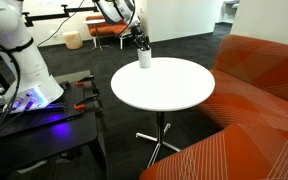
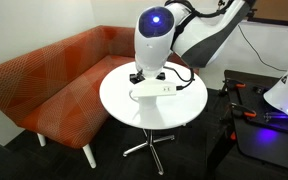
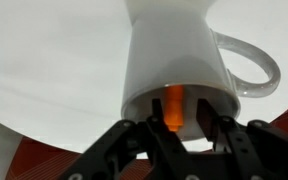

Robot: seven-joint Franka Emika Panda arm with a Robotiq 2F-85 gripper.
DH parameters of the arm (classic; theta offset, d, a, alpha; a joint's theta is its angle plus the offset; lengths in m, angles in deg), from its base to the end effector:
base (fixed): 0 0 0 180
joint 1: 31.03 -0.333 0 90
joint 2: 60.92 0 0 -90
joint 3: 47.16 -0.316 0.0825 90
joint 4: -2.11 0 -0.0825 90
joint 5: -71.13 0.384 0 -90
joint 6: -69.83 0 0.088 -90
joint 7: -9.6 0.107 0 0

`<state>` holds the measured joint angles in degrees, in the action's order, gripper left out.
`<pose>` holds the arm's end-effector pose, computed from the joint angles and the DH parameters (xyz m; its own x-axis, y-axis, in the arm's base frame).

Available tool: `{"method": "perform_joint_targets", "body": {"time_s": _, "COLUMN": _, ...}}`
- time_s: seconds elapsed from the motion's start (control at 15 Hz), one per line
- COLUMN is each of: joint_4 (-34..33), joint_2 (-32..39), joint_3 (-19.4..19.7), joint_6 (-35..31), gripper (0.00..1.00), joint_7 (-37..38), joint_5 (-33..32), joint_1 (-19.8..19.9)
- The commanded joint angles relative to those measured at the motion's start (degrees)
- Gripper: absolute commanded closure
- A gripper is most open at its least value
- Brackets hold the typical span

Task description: Remove the orange object from the white mug and put it on the table

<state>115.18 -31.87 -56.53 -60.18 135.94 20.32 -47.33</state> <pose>0.5481 0.2397 0.2017 0.3709 -0.7637 0.5284 -0.8985 -0.4390 -0.0038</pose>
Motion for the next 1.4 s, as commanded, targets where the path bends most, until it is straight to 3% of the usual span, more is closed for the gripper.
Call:
{"method": "perform_joint_targets", "body": {"time_s": 0.0, "joint_4": -1.7, "joint_2": 0.8, "joint_3": 1.3, "joint_6": 0.0, "gripper": 0.65, "joint_7": -2.7, "joint_5": 2.2, "joint_1": -0.8}}
{"method": "perform_joint_targets", "body": {"time_s": 0.07, "joint_4": -1.8, "joint_2": 0.9, "joint_3": 1.4, "joint_6": 0.0, "gripper": 0.69, "joint_7": -2.7, "joint_5": 2.3, "joint_1": -0.9}}
{"method": "perform_joint_targets", "body": {"time_s": 0.4, "joint_4": -2.6, "joint_2": 1.5, "joint_3": 1.6, "joint_6": 0.6, "gripper": 0.68, "joint_7": -2.7, "joint_5": 2.7, "joint_1": -1.1}}
{"method": "perform_joint_targets", "body": {"time_s": 0.67, "joint_4": -3.0, "joint_2": 1.8, "joint_3": 1.7, "joint_6": 0.6, "gripper": 0.77, "joint_7": -2.8, "joint_5": 2.8, "joint_1": -1.2}}
{"method": "perform_joint_targets", "body": {"time_s": 0.87, "joint_4": -3.3, "joint_2": 2.1, "joint_3": 1.7, "joint_6": 1.0, "gripper": 0.90, "joint_7": -2.9, "joint_5": 2.9, "joint_1": -1.3}}
{"method": "perform_joint_targets", "body": {"time_s": 1.33, "joint_4": -3.7, "joint_2": 1.9, "joint_3": 1.7, "joint_6": 1.9, "gripper": 0.95, "joint_7": -3.5, "joint_5": 3.1, "joint_1": -1.9}}
